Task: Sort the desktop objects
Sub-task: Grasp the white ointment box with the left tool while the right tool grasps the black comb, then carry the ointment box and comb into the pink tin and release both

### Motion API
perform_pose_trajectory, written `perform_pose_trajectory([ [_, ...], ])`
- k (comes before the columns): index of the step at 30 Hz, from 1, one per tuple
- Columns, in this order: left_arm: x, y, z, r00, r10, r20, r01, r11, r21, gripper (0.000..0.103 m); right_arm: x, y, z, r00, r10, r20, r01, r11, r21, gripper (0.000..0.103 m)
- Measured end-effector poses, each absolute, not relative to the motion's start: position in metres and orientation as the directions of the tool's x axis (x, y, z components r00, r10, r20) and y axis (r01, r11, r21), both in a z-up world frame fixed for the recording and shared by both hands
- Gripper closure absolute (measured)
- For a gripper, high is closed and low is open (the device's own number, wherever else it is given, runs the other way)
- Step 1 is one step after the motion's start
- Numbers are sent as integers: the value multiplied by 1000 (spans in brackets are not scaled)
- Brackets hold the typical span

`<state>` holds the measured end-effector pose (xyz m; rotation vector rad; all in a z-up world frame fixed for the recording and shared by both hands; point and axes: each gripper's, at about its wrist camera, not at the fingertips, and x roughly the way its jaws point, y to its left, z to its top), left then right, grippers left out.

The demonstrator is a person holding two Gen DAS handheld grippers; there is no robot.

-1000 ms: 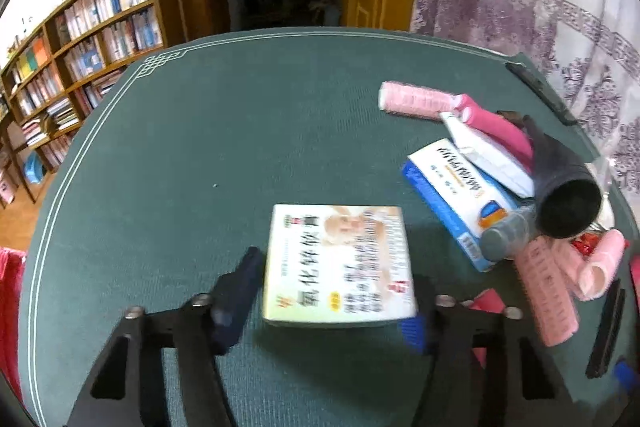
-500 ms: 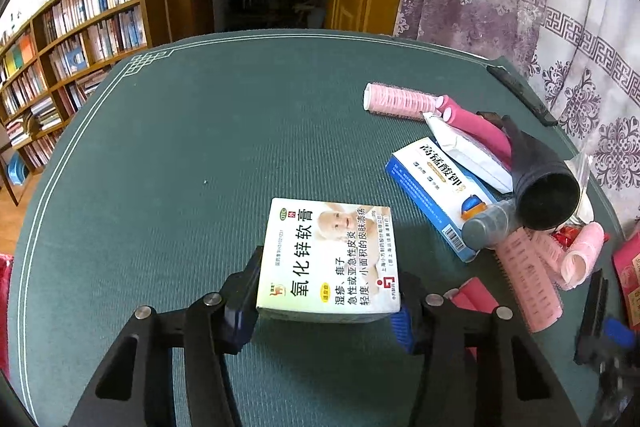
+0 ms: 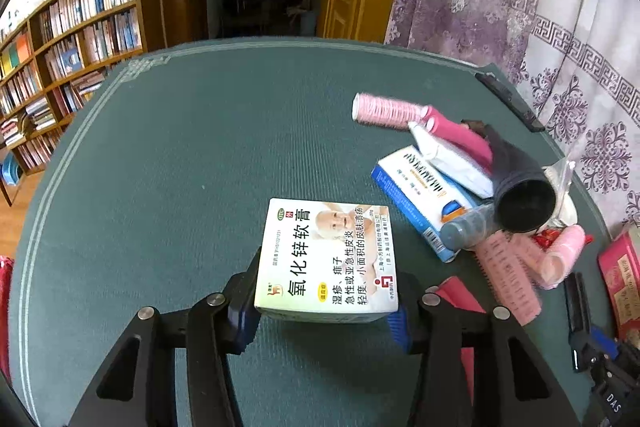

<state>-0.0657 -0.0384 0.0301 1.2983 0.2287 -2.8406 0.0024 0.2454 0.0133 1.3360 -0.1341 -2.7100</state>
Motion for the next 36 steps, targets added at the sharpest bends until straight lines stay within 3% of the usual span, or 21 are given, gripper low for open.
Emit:
perform_pose_trajectory([
  [18, -22, 15, 77, -705, 82, -705, -27, -996, -89, 50, 57, 285, 76, -748, -249, -615, 103, -959, 263, 74],
  [27, -11, 106, 103, -685, 233, -690, -242, -967, -86, 50, 84, 360, 109, -838, -73, -540, -65, -971, 232, 74],
  [36, -5, 215, 121, -631, 370, -682, -447, -892, -70, 50, 98, 427, 103, -826, 72, -559, -225, -951, 210, 74],
])
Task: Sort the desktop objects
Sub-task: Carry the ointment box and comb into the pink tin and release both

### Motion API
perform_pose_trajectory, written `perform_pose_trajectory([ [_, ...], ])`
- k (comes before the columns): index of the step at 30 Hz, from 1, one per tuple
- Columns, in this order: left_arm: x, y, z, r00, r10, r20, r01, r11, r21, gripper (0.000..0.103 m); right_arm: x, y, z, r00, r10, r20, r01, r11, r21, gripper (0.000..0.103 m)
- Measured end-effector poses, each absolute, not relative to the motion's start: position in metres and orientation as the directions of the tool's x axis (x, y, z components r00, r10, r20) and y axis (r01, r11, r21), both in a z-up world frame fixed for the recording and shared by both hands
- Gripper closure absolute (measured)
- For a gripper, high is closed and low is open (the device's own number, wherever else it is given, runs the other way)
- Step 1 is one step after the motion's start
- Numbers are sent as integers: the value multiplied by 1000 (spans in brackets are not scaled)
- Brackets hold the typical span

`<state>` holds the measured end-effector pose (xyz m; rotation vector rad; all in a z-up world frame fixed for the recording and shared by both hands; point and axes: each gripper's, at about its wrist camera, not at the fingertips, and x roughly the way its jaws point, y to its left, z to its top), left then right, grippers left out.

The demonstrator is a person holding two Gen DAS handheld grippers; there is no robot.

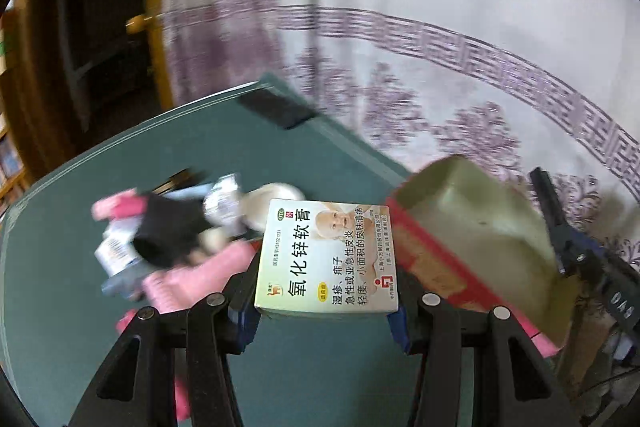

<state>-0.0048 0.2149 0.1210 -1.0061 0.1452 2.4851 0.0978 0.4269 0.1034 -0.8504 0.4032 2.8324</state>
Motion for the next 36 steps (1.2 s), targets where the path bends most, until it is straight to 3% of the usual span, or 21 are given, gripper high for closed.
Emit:
perform_pose_trajectory([
  [12, -12, 311, 126, -562, 467, -683, -594, -802, -61, 50, 97, 457, 93, -804, 120, -583, -276, -943, 186, 74],
  [14, -15, 323, 123, -552, 489, -675, -607, -791, -77, 43, 95, 458, 89, -797, 130, -590, -288, -940, 182, 74],
  [15, -17, 327, 121, -548, 498, -672, -614, -785, -81, 25, 94, 460, 87, -792, 136, -595, -298, -937, 183, 74],
  [16, -18, 331, 119, -547, 505, -668, -619, -781, -82, 13, 93, 461, 84, -786, 142, -602, -310, -933, 184, 74],
  [21, -22, 325, 111, -552, 495, -671, -608, -790, -82, 13, 90, 468, 77, -768, 144, -624, -337, -919, 203, 55],
  [30, -32, 268, 109, -594, 398, -699, -475, -875, -95, 13, 97, 452, 85, -805, 118, -581, -299, -927, 225, 34],
  [36, -25, 228, 108, -605, 349, -715, -410, -907, -97, 13, 101, 432, 94, -831, 77, -550, -250, -936, 247, 29],
])
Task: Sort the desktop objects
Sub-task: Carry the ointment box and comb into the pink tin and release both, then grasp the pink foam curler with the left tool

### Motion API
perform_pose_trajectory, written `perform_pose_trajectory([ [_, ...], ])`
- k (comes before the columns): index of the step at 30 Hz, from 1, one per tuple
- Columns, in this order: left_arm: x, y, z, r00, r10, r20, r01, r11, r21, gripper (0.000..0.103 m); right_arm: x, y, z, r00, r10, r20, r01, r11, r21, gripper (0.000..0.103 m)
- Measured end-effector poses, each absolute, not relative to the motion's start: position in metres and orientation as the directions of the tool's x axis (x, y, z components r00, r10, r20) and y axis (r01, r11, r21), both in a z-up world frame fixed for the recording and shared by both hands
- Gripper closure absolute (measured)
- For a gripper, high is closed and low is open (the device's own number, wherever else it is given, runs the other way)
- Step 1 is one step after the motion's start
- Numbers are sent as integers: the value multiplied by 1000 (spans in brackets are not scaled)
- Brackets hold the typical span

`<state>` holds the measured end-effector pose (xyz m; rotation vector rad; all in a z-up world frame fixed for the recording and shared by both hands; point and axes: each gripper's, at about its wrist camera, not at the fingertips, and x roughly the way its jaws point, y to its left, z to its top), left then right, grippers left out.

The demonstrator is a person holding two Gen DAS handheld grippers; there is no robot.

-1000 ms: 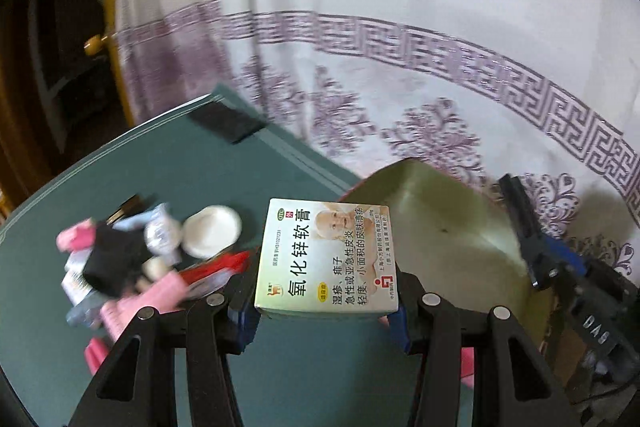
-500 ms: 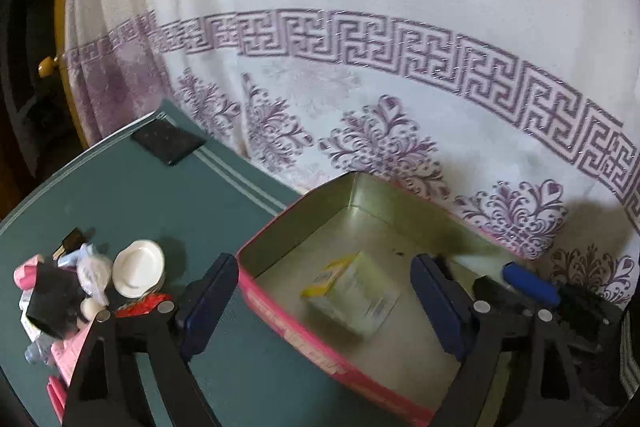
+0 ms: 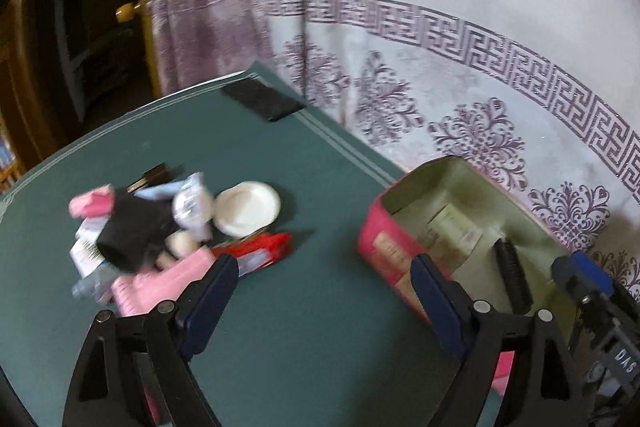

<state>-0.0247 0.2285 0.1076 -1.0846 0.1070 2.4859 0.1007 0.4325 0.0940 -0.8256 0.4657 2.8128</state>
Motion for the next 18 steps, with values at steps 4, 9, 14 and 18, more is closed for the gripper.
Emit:
perform_pose_trajectory([
  [4, -18, 194, 109, -628, 315, -712, -358, -929, -95, 13, 99, 410, 99, -844, 35, -536, -198, -948, 250, 28],
  [9, -12, 146, 103, -648, 251, -719, -270, -959, -92, 13, 95, 380, 100, -844, -26, -536, -130, -959, 251, 28],
  [14, -11, 105, 88, -650, 165, -742, -169, -983, -70, 13, 90, 351, 98, -833, -83, -548, -67, -966, 248, 28],
  [18, -12, 79, 68, -630, 111, -769, -99, -993, -62, 13, 87, 331, 93, -816, -119, -565, -26, -970, 241, 28],
])
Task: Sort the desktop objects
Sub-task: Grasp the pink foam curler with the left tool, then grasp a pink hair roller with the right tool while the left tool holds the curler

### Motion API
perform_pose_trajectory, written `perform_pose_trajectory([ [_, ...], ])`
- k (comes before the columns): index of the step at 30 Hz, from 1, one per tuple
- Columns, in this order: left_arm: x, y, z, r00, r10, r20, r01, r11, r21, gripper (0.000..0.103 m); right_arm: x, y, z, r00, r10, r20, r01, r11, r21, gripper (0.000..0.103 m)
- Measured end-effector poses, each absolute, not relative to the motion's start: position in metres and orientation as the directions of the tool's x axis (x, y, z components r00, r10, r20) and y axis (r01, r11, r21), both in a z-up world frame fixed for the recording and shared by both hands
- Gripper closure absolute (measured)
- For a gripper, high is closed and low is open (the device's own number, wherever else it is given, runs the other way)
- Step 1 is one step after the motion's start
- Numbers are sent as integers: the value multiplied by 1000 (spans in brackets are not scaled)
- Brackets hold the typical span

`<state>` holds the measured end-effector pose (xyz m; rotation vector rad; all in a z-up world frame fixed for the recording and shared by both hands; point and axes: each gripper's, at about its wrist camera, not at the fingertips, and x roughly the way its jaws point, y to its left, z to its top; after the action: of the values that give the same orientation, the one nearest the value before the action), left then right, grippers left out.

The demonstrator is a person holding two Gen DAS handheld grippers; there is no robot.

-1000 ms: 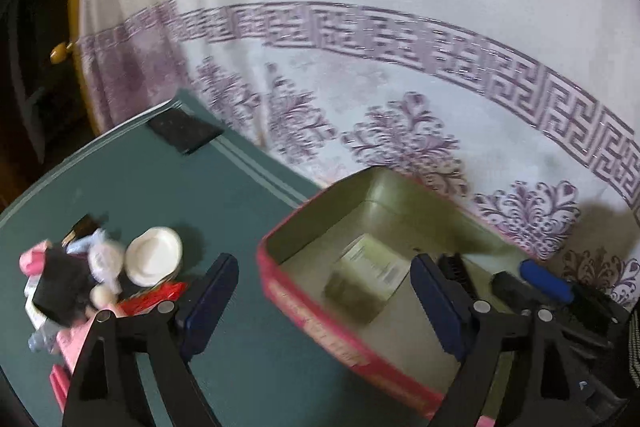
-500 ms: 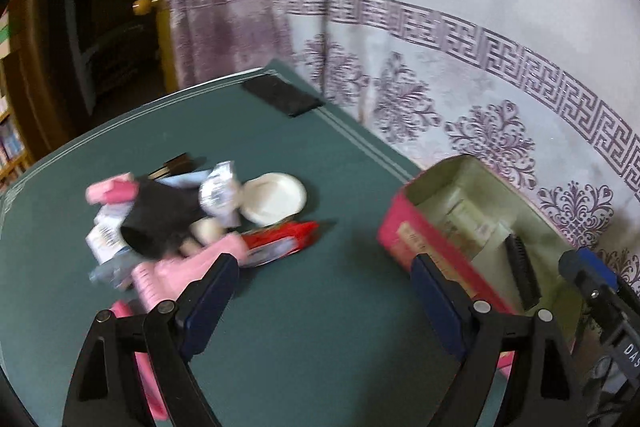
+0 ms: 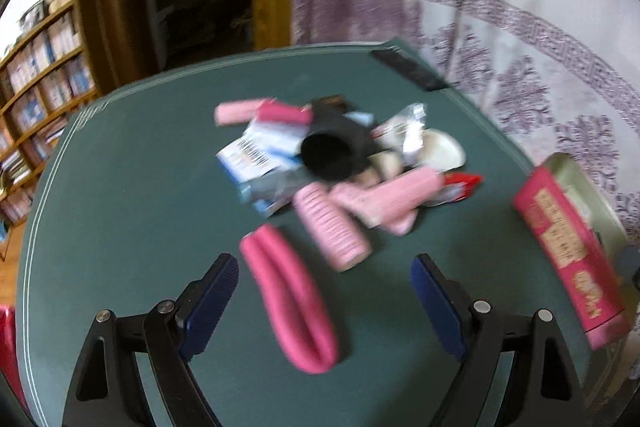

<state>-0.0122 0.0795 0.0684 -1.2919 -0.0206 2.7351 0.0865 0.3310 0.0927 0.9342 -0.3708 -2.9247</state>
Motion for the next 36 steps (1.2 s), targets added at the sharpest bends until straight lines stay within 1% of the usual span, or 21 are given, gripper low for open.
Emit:
perform_pose_trajectory([
  [5, -17, 62, 50, -609, 67, -790, -49, -998, -46, 13, 83, 313, 84, -793, -148, -591, 5, -972, 236, 28],
  [18, -30, 52, 20, -569, 37, -822, -25, -999, -28, 14, 73, 289, 67, -742, -182, -645, 46, -974, 222, 28],
  [20, -31, 49, 15, -561, 42, -827, -28, -999, -32, 20, 72, 286, 64, -735, -187, -652, 54, -974, 219, 28],
  [21, -31, 48, 17, -568, 39, -822, -30, -999, -27, 26, 70, 284, 64, -731, -191, -655, 59, -974, 218, 28],
  [22, -31, 47, 18, -571, 36, -820, -34, -999, -20, 34, 69, 282, 62, -727, -194, -658, 65, -974, 216, 28],
  [25, -30, 37, 21, -573, 37, -818, -36, -999, -20, 47, 65, 276, 59, -713, -210, -669, 82, -972, 219, 28],
  [30, -24, 19, 23, -577, 17, -817, -13, -1000, -12, 48, 54, 261, 53, -676, -264, -688, 126, -961, 245, 28],
  [33, -21, 10, 23, -581, 12, -814, -9, -1000, -8, 53, 46, 248, 51, -652, -295, -698, 161, -954, 253, 28],
  [36, -20, 6, 24, -584, 22, -812, -9, -1000, -21, 53, 36, 228, 50, -630, -330, -703, 218, -944, 248, 28],
])
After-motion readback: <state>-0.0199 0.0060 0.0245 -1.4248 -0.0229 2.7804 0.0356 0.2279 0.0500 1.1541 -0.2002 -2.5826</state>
